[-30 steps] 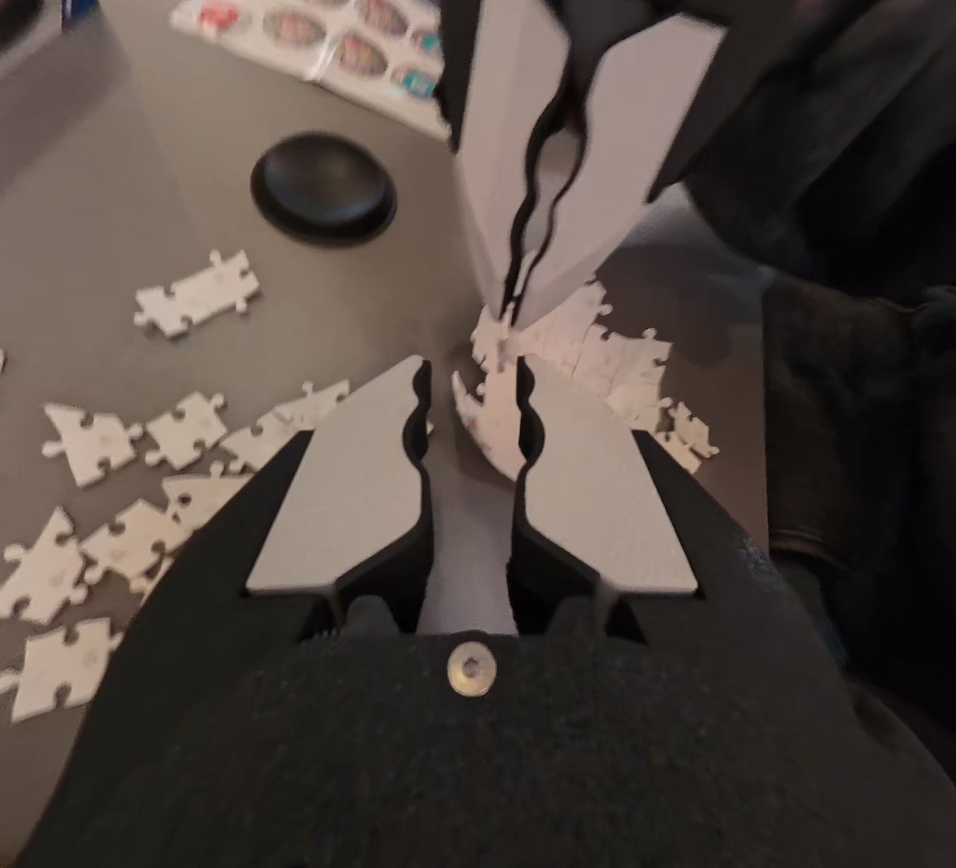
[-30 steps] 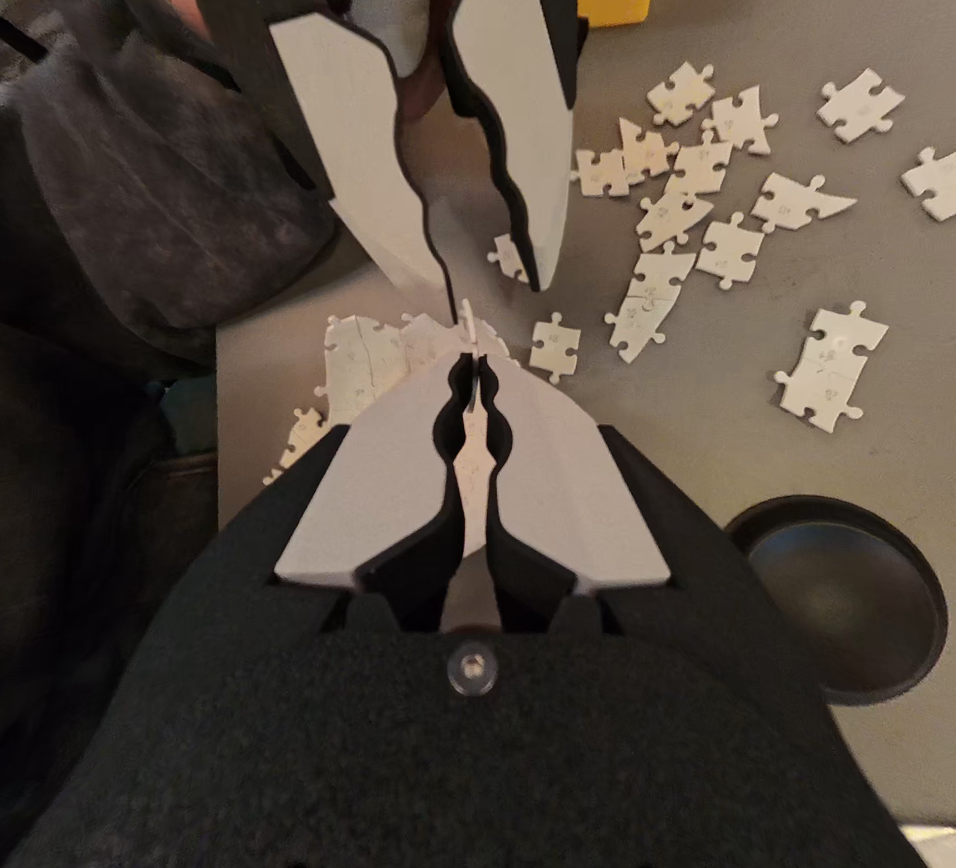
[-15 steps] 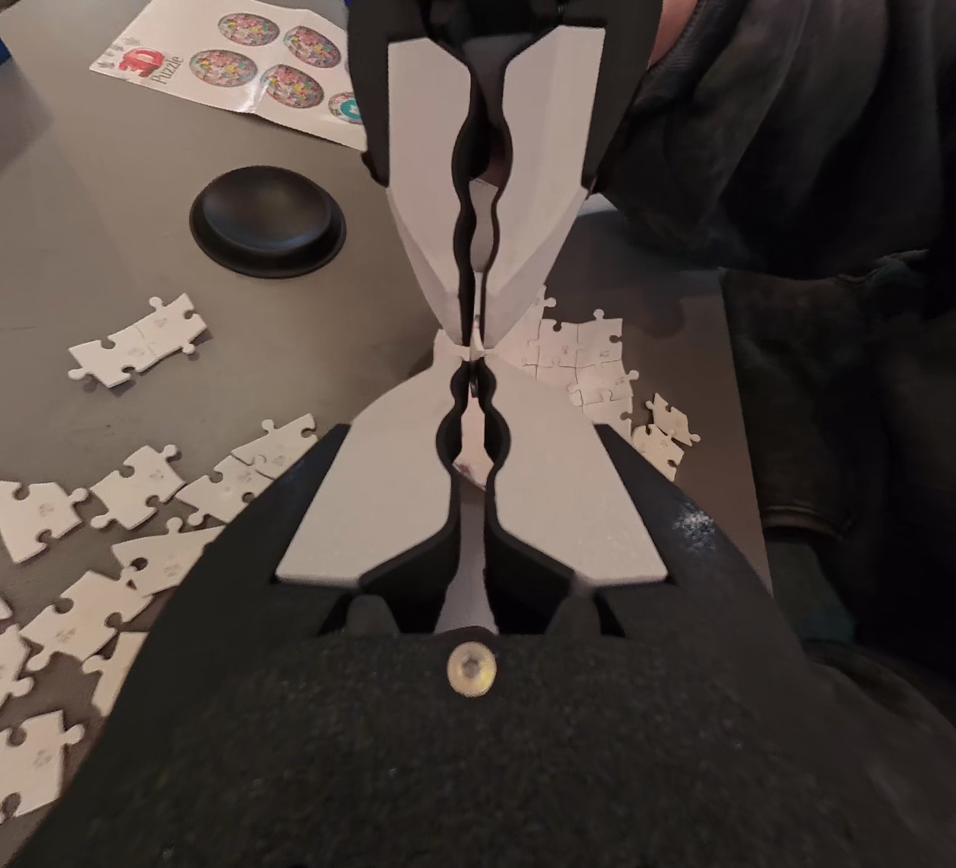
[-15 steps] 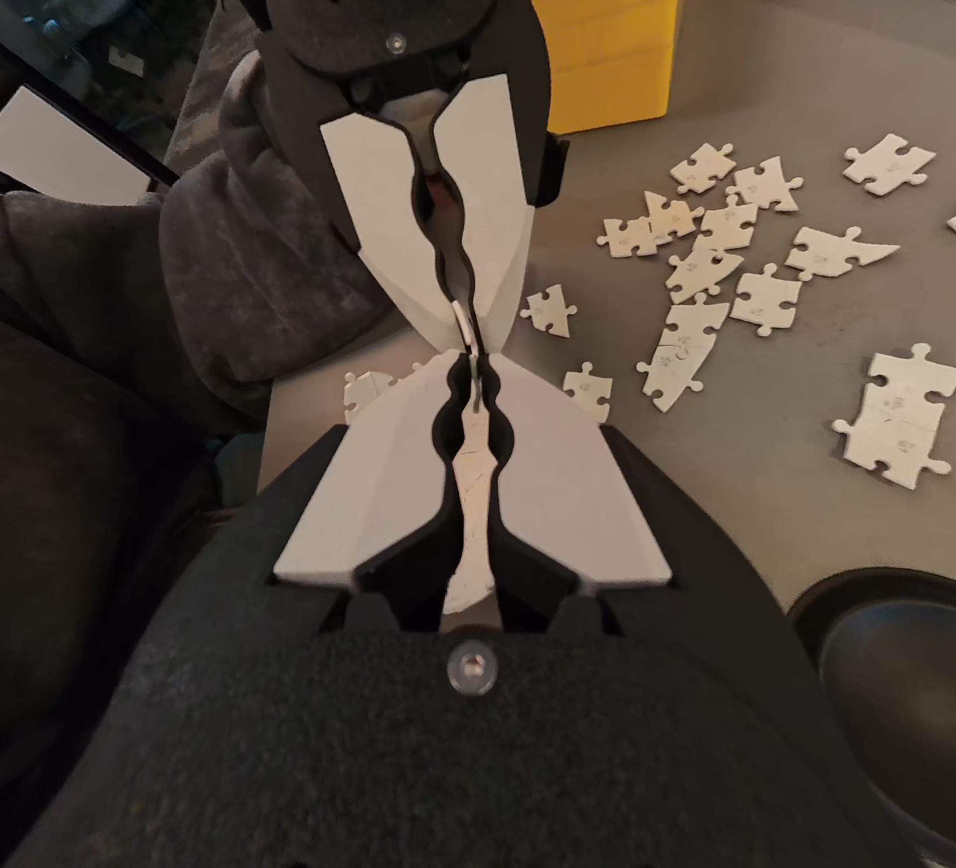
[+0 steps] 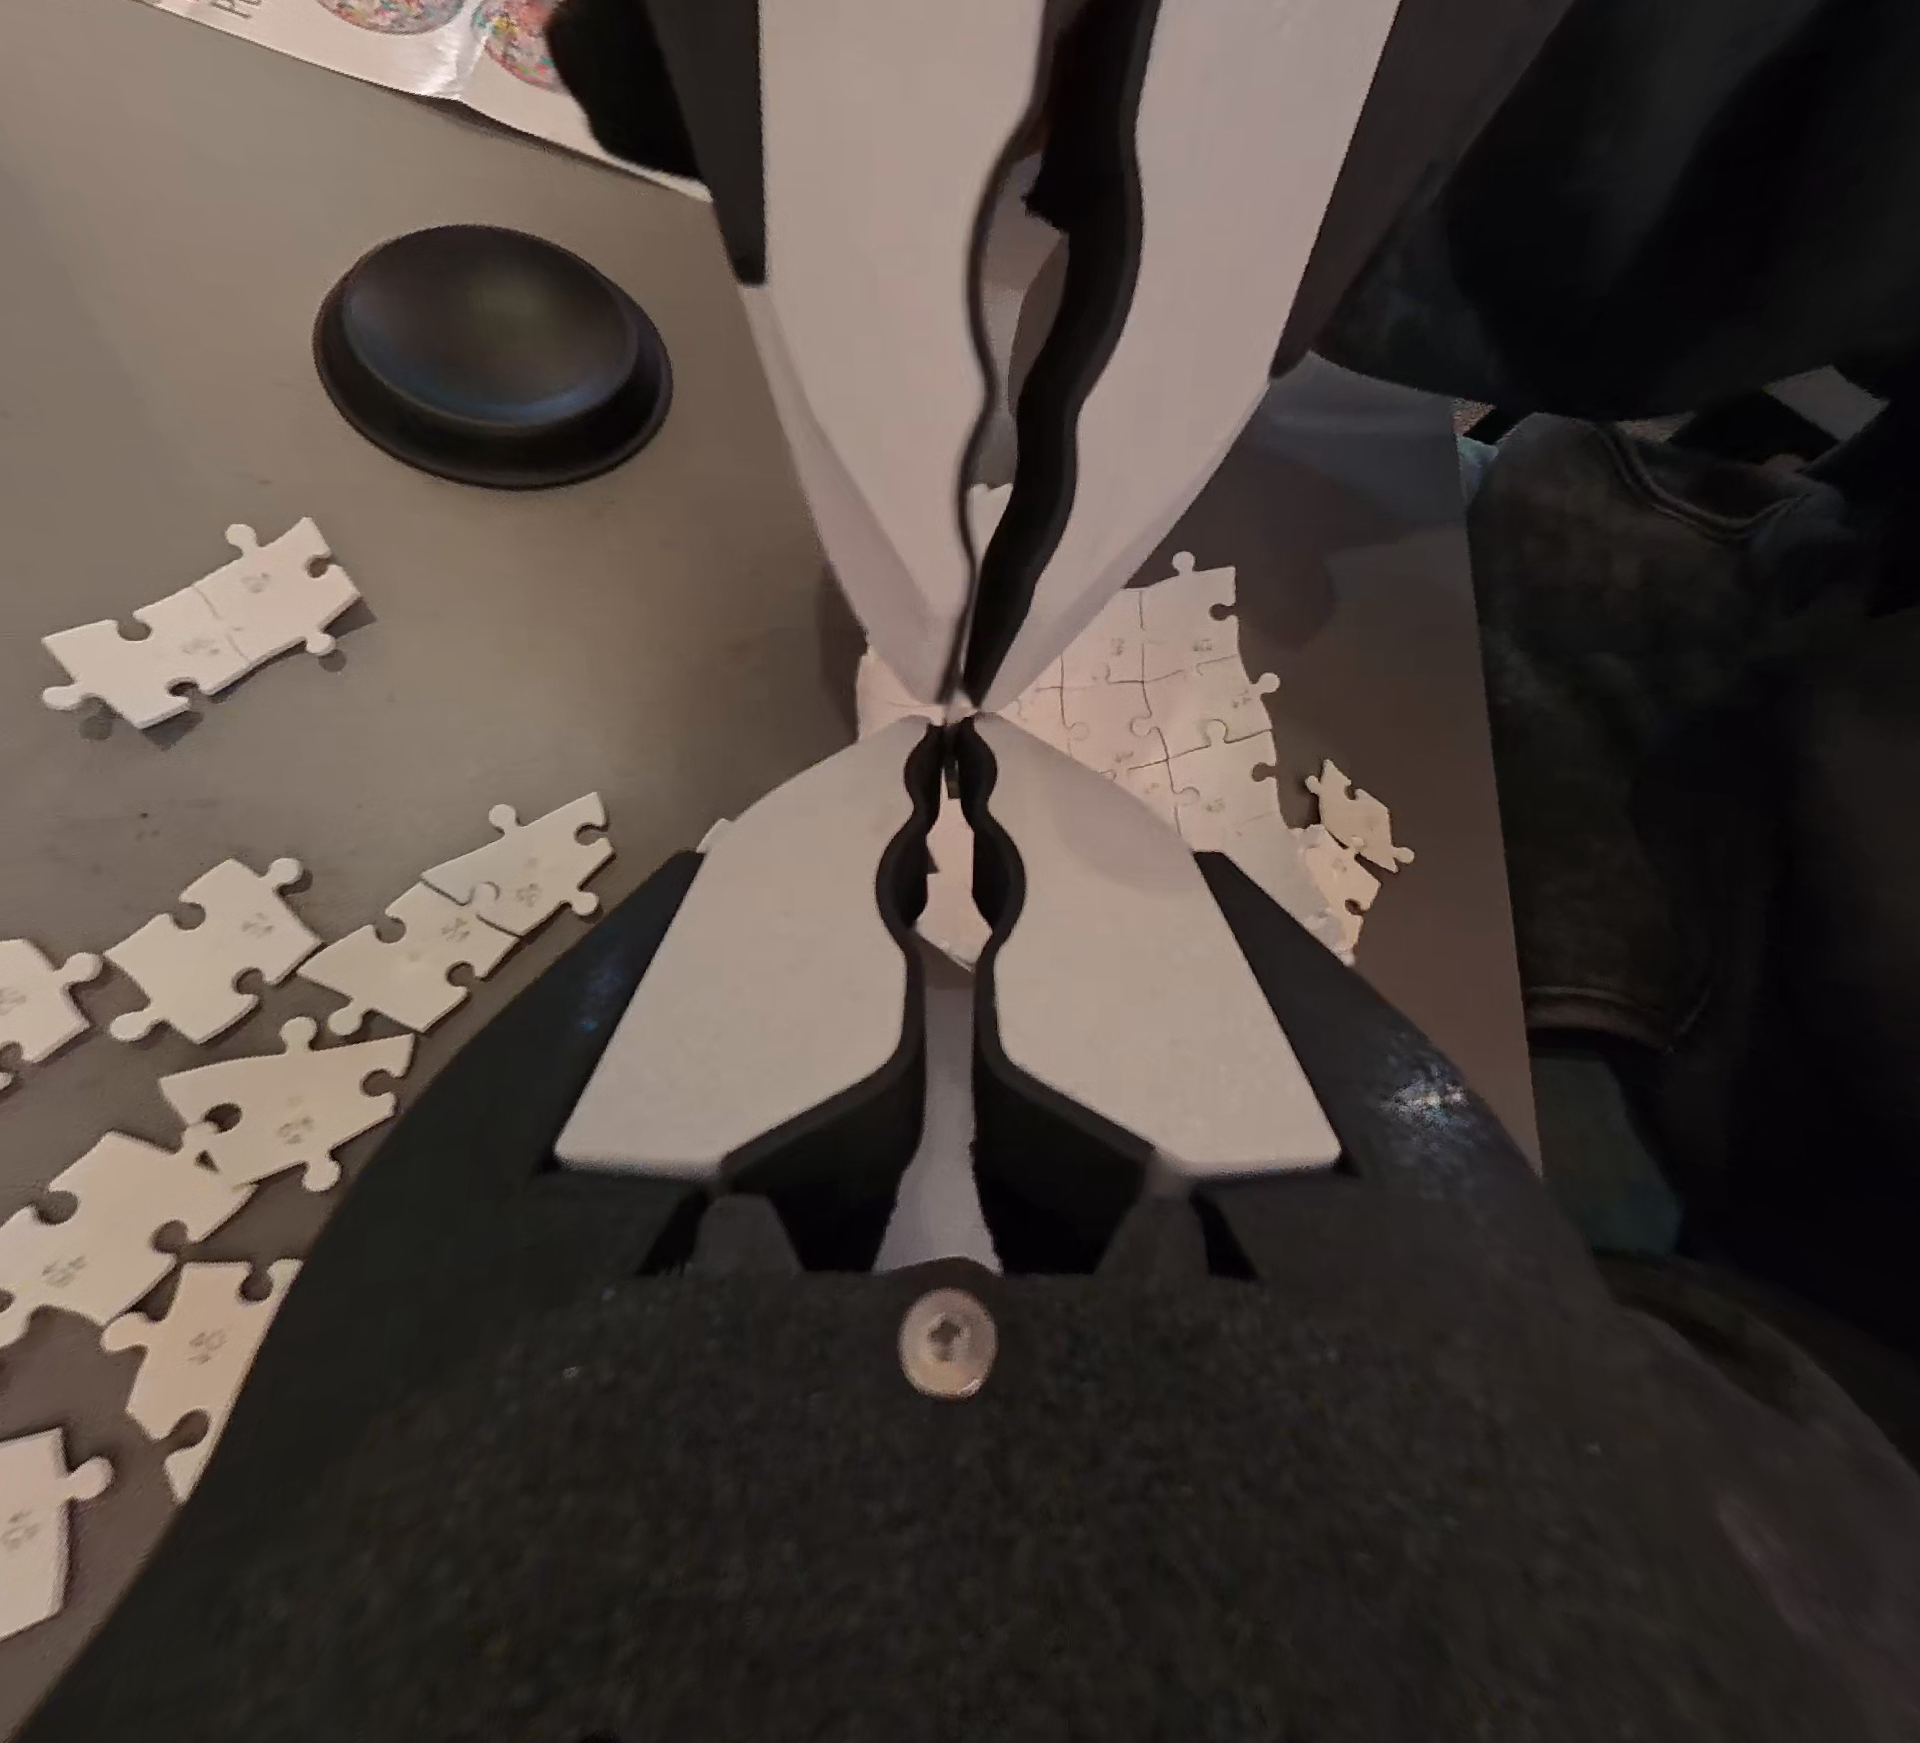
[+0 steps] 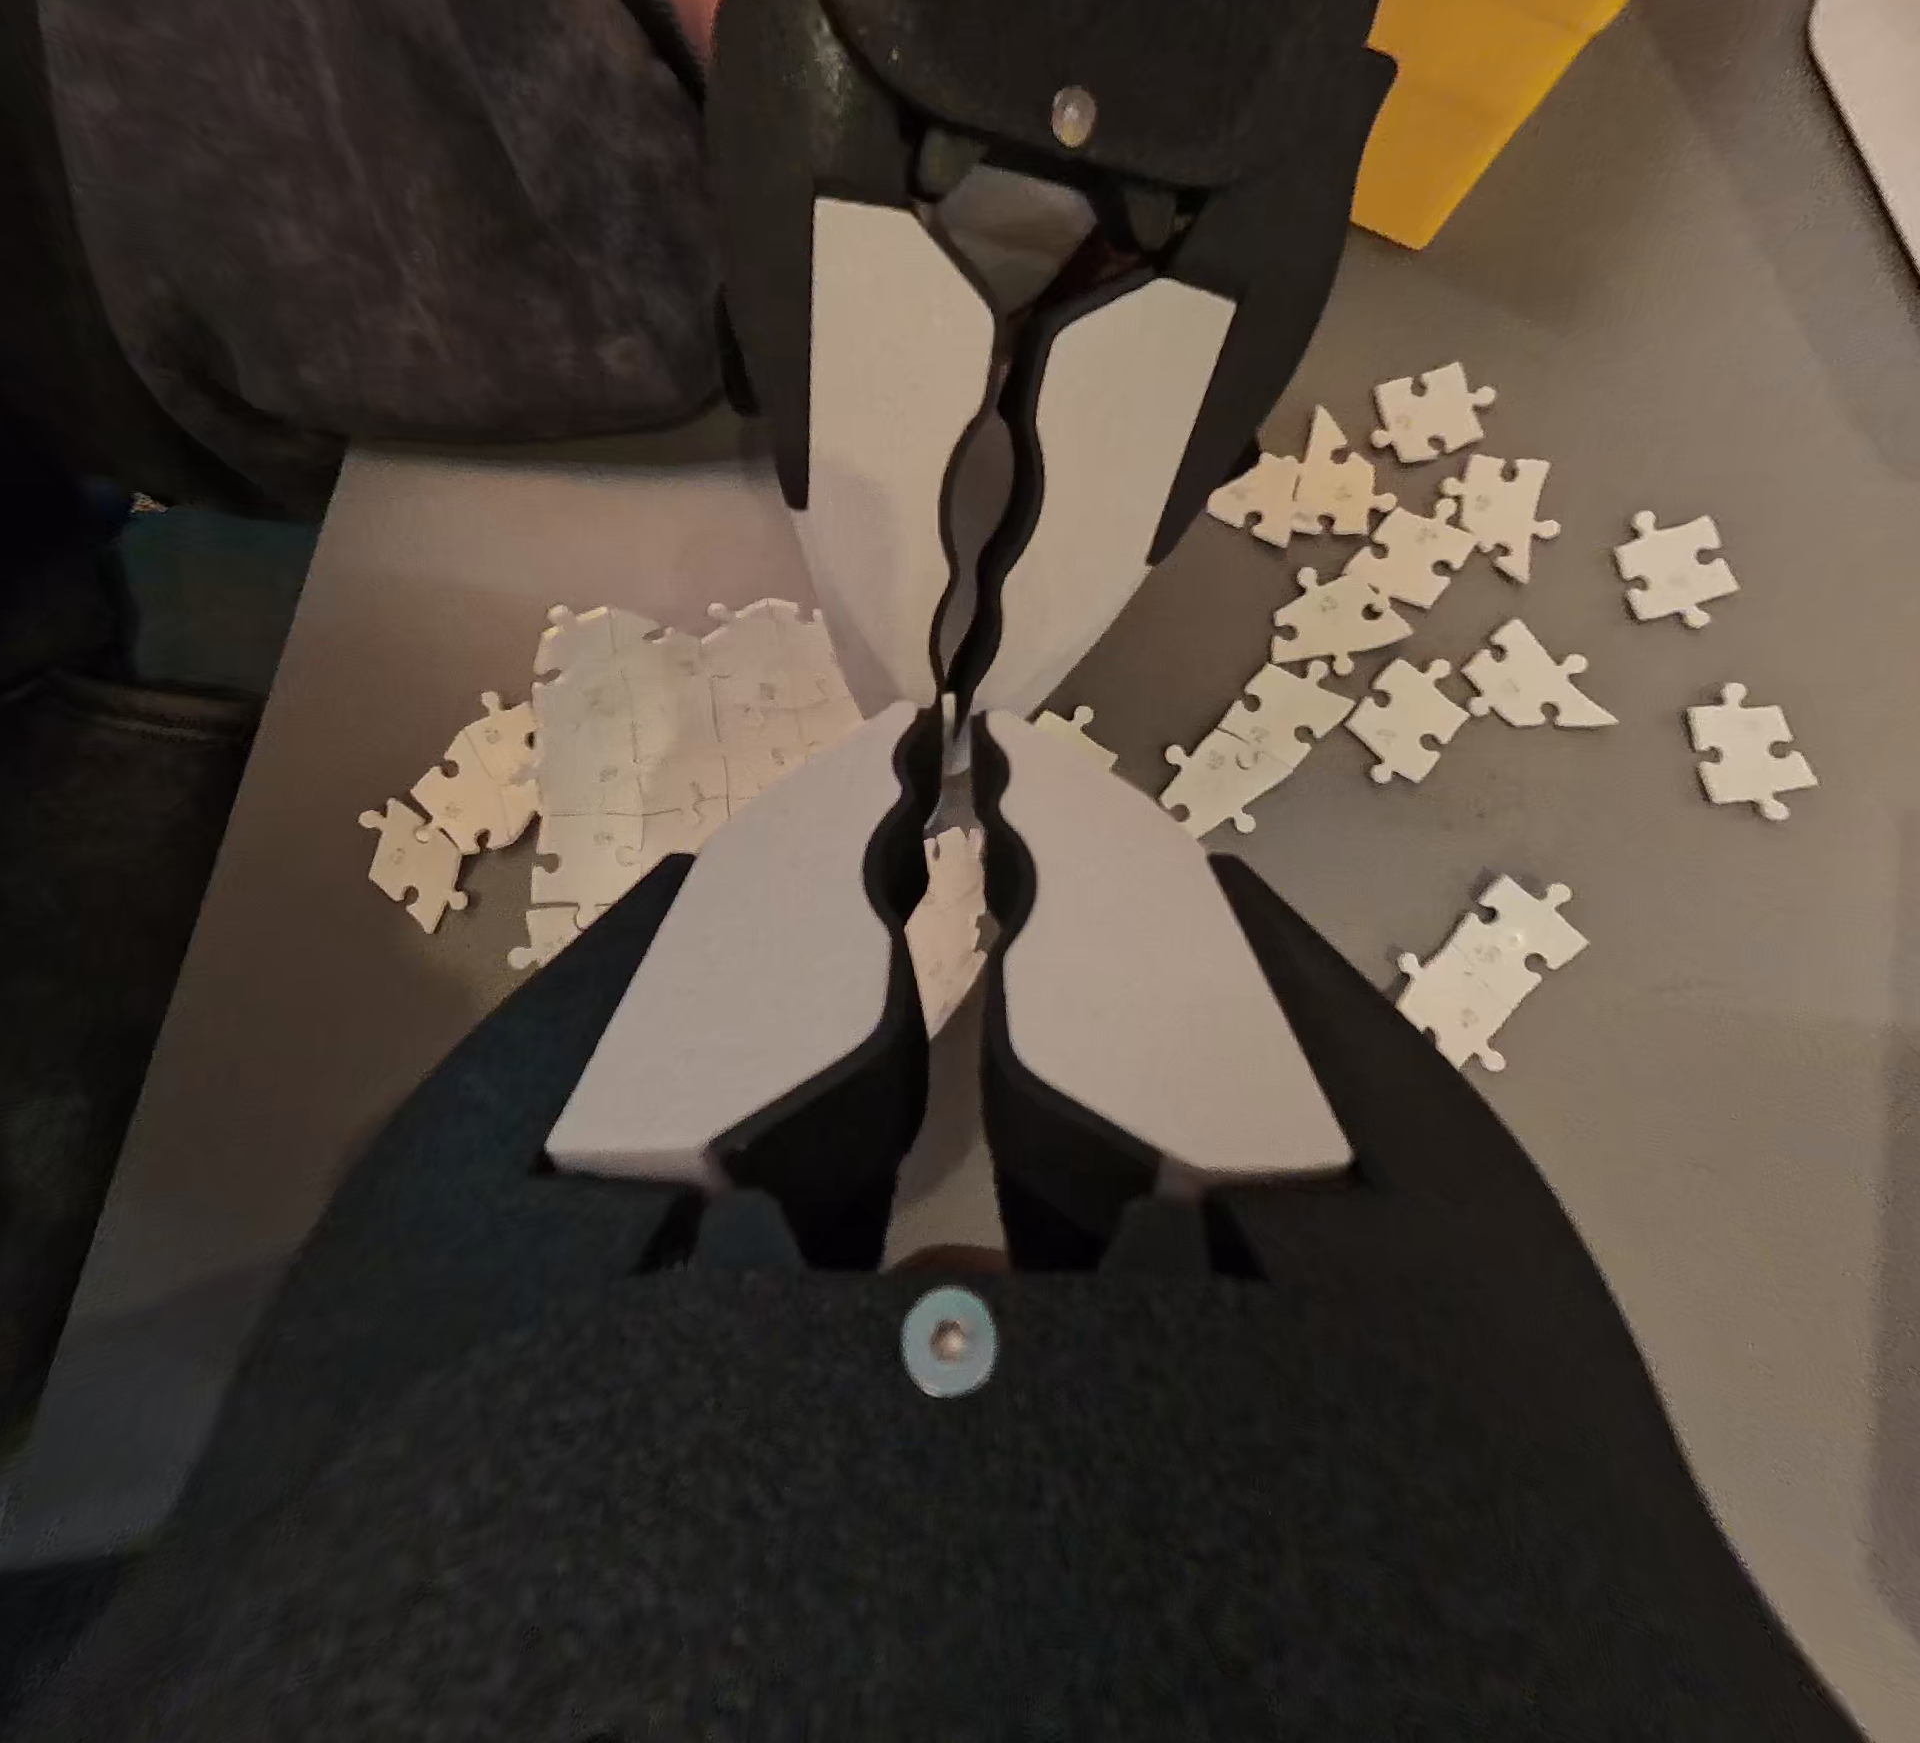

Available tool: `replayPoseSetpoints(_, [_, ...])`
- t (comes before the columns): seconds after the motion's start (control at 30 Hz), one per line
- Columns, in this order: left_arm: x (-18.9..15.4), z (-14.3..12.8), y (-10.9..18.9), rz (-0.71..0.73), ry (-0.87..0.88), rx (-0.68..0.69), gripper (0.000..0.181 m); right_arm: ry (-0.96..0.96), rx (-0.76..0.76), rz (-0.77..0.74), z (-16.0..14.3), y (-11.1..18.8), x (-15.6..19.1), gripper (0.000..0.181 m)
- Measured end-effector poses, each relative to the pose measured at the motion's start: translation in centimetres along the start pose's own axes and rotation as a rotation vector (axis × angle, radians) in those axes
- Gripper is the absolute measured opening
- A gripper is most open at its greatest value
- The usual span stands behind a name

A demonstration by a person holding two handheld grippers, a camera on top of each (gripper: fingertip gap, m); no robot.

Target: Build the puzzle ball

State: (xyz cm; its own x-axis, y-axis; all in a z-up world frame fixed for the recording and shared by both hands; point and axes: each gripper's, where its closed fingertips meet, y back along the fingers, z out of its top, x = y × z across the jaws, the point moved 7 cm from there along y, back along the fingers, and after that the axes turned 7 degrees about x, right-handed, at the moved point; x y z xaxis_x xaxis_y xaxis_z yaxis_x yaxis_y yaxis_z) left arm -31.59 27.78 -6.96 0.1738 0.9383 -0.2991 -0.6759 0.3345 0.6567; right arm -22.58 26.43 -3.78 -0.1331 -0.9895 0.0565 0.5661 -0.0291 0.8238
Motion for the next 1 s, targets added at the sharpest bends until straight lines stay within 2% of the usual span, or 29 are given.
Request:
replayPoseSetpoints(0.17, [0.4,-0.3,0.2,0.022,0.015,-0.002,0.004,-0.001,-0.014,0.029,-0.3,-0.1,-0.6,0.002])
replayPoseSetpoints(0.27, [0.7,-1.4,0.7,0.008,0.071,0.036,0.032,-0.010,-0.036,0.037,-0.8,0.0,-1.4,0.002])
replayPoseSetpoints(0.33, [0.6,-2.5,0.7,-0.034,0.113,0.099,0.038,-0.028,-0.071,0.075,-1.0,0.1,-1.7,0.002])
replayPoseSetpoints(0.43, [0.8,-3.5,0.1,-0.056,0.140,0.170,0.037,-0.037,-0.115,0.174,-0.9,-0.3,-1.9,0.002])
replayPoseSetpoints(0.5, [0.8,-3.7,-0.4,-0.091,0.147,0.189,0.025,-0.015,-0.093,0.235,-1.2,-1.2,-1.9,0.002])
replayPoseSetpoints(0.6, [1.1,-3.9,-0.9,-0.109,0.154,0.206,0.021,0.066,-0.092,0.276,-1.5,-2.2,-1.6,0.002])
replayPoseSetpoints(0.73, [1.6,-3.5,-0.5,-0.128,0.164,0.138,0.012,0.139,-0.122,0.285,-0.8,-2.9,-1.5,0.002])
replayPoseSetpoints(0.9, [2.3,-3.7,1.0,-0.150,0.207,0.050,0.017,0.221,-0.126,0.285,-1.0,-3.7,-1.7,0.002])
replayPoseSetpoints(1.0, [2.7,-3.9,1.3,-0.175,0.238,0.034,0.017,0.259,-0.125,0.340,-1.3,-4.3,-1.6,0.002])
